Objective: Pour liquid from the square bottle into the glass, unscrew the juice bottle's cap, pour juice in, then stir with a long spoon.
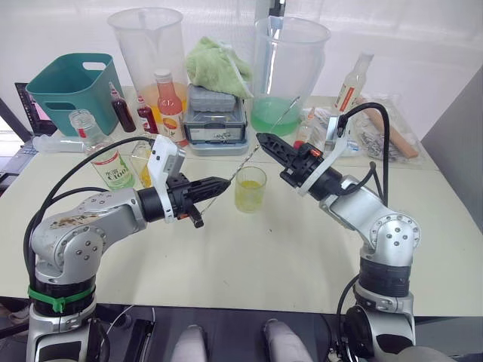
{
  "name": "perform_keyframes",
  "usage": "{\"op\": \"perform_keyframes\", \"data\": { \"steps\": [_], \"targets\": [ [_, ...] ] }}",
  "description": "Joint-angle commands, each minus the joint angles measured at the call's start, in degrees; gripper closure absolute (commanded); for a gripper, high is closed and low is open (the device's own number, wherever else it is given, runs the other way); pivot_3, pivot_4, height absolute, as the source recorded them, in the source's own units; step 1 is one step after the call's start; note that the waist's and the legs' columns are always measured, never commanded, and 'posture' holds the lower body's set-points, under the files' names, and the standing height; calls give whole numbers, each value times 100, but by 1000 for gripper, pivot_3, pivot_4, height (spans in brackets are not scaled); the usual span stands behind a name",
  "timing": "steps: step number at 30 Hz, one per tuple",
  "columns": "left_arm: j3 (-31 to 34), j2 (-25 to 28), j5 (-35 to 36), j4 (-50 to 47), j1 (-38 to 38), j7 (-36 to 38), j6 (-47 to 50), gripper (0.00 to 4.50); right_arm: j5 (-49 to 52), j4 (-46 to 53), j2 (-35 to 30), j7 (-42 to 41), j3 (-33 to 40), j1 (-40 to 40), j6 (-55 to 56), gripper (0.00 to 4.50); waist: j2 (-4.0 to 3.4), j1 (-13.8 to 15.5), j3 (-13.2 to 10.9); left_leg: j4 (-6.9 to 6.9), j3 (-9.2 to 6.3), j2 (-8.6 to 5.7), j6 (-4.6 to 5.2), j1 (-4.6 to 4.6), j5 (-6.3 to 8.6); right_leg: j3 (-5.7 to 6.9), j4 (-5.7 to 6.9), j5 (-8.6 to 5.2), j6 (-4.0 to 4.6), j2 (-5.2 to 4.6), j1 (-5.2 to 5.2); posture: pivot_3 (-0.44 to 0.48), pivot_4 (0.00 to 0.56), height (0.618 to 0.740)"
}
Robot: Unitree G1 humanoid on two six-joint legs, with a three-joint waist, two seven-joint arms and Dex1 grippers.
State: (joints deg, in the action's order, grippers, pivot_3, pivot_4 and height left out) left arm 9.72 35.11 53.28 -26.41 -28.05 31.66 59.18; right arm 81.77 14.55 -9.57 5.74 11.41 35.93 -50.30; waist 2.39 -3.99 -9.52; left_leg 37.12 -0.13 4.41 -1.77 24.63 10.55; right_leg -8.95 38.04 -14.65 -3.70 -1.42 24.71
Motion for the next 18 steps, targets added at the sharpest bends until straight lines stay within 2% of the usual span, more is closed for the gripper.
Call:
{"op": "perform_keyframes", "data": {
  "steps": [1,8,9,11,18],
  "targets": [
    [-11,55,29,-170,-34,63,-137,4500,5,116,3,-13,-15,146,162,4463,0,0,0,0,0,0,0,0,0,1,0,0,1,0,0,0,150,698],
    [132,133,56,29,-21,28,-81,4500,-1,132,-77,-40,-11,184,233,4463,0,0,0,0,-1,0,0,1,0,3,-1,-1,1,0,0,0,150,698],
    [190,174,89,72,-16,80,-82,4001,4,127,-110,-54,6,202,242,4500,0,0,0,-1,-2,0,0,2,0,3,-1,-1,1,0,0,0,150,698],
    [341,291,114,167,-1,201,-129,3528,10,101,-200,-104,59,274,266,4500,-1,-1,-1,0,-2,0,0,2,0,3,-1,-1,0,0,1,0,150,698],
    [819,793,17,489,151,648,-479,1194,-166,-261,-805,-606,237,1017,307,4500,-3,-6,-2,-4,-1,1,1,22,0,4,3,-2,5,1,29,0,150,698]
  ]
}}
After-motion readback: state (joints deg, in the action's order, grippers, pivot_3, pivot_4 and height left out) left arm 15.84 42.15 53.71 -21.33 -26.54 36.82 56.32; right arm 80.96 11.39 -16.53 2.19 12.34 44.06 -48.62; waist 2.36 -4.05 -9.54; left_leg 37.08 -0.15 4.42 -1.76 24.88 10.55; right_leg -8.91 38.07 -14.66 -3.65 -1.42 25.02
